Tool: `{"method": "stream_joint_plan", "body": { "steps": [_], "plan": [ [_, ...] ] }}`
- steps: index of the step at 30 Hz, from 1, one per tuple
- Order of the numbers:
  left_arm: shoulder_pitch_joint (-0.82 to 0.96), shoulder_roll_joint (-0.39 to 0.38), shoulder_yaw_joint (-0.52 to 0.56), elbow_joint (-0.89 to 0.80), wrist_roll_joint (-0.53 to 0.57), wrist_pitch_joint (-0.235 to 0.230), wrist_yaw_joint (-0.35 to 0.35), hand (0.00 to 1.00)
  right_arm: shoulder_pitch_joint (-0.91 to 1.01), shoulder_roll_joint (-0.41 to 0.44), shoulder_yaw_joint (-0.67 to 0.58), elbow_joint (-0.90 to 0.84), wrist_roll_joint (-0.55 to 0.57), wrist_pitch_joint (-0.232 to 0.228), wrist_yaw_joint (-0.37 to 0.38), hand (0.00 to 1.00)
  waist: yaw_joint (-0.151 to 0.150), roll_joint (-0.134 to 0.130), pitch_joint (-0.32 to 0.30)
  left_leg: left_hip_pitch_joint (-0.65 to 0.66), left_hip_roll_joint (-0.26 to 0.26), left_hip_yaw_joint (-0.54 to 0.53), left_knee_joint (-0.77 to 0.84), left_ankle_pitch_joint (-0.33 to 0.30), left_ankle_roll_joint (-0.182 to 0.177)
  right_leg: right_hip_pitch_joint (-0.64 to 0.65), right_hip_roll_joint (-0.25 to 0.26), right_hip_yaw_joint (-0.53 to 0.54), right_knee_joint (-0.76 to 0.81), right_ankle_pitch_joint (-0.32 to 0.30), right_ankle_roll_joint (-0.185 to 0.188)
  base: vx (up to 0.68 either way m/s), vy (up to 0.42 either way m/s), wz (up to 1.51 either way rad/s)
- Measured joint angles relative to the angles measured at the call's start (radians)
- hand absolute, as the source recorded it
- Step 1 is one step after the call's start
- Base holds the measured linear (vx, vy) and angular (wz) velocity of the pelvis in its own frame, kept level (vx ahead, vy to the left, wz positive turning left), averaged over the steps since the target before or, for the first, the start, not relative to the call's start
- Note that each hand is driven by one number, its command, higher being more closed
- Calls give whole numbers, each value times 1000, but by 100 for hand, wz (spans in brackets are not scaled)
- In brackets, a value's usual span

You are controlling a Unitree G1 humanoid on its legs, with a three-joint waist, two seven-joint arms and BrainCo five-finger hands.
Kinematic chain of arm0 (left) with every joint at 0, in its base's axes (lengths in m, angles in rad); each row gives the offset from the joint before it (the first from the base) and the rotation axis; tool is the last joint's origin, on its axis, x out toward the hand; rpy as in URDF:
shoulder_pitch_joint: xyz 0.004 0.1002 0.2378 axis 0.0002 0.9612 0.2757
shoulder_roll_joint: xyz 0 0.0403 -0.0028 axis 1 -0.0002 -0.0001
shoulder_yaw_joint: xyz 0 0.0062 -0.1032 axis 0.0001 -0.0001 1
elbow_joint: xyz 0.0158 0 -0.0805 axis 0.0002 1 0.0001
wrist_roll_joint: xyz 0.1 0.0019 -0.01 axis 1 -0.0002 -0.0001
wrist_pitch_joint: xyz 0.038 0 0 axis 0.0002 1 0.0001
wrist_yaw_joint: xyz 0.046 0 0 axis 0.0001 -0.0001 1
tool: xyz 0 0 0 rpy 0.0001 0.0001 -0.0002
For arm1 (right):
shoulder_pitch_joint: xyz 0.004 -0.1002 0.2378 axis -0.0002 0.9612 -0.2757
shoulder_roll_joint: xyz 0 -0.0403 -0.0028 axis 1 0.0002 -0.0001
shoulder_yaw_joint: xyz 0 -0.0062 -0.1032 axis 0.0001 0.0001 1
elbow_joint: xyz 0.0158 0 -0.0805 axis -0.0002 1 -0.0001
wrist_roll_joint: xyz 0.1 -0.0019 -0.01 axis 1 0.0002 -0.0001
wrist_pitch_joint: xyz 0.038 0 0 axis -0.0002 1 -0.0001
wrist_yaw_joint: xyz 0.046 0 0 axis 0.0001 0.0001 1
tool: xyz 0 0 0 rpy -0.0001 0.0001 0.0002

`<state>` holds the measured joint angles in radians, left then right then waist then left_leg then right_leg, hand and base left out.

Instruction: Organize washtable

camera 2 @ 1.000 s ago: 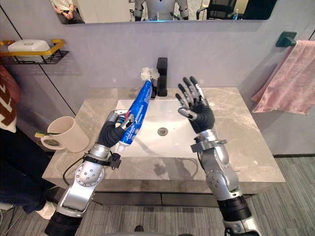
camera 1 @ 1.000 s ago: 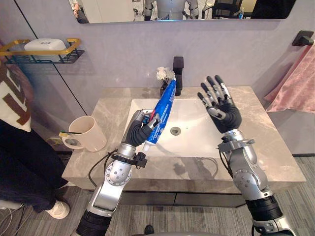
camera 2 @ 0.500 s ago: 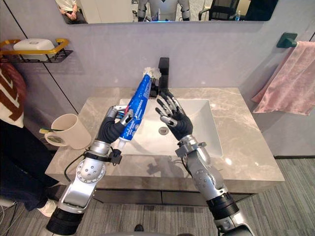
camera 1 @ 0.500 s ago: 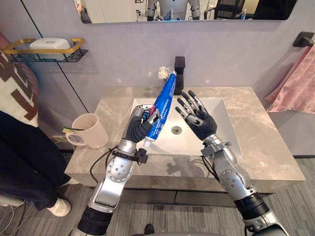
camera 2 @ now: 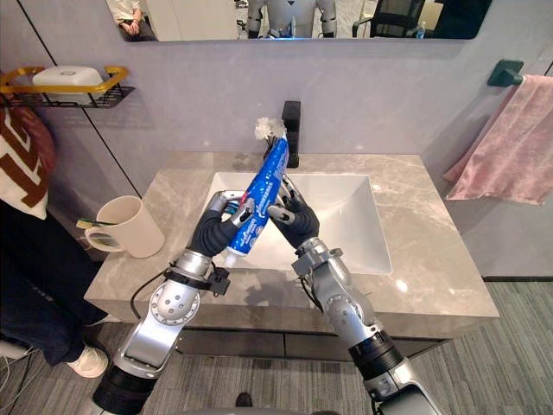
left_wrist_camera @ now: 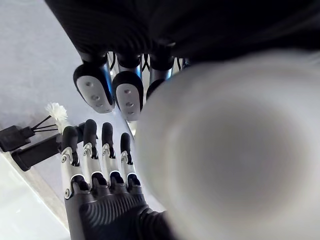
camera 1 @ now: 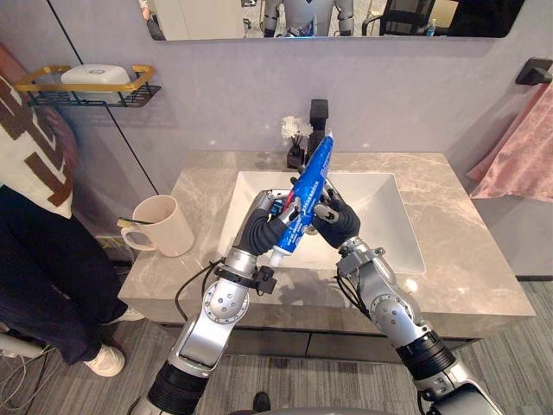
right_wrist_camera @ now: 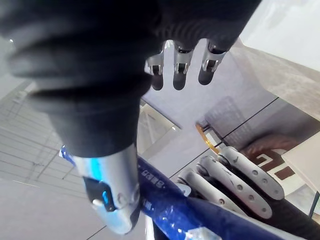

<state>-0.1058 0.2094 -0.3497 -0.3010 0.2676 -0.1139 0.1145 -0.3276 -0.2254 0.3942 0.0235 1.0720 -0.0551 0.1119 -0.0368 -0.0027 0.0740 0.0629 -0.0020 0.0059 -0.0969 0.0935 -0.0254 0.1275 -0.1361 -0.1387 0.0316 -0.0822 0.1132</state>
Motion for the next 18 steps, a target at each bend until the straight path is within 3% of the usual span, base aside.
{"method": "stream_joint_plan", "body": {
  "steps": [11,12,18],
  "plan": [
    [-3,0,-49,42,0,0,-4,100,-64,0,11,1,21,-2,1,0,1,1,0,-16,1,1,-1,15,5,-11,2,2,-16,22,1,-34,-5,0],
    [-3,0,-49,41,0,1,-4,100,-65,0,12,1,21,-2,1,100,1,1,0,-16,2,1,-4,16,5,-11,2,2,-16,22,1,-62,-6,-1],
    [3,0,-48,49,0,0,-3,100,-67,0,16,1,21,-2,2,100,4,1,0,-16,2,3,-6,16,4,-11,2,3,-19,20,-4,-27,-3,0]
  ]
}}
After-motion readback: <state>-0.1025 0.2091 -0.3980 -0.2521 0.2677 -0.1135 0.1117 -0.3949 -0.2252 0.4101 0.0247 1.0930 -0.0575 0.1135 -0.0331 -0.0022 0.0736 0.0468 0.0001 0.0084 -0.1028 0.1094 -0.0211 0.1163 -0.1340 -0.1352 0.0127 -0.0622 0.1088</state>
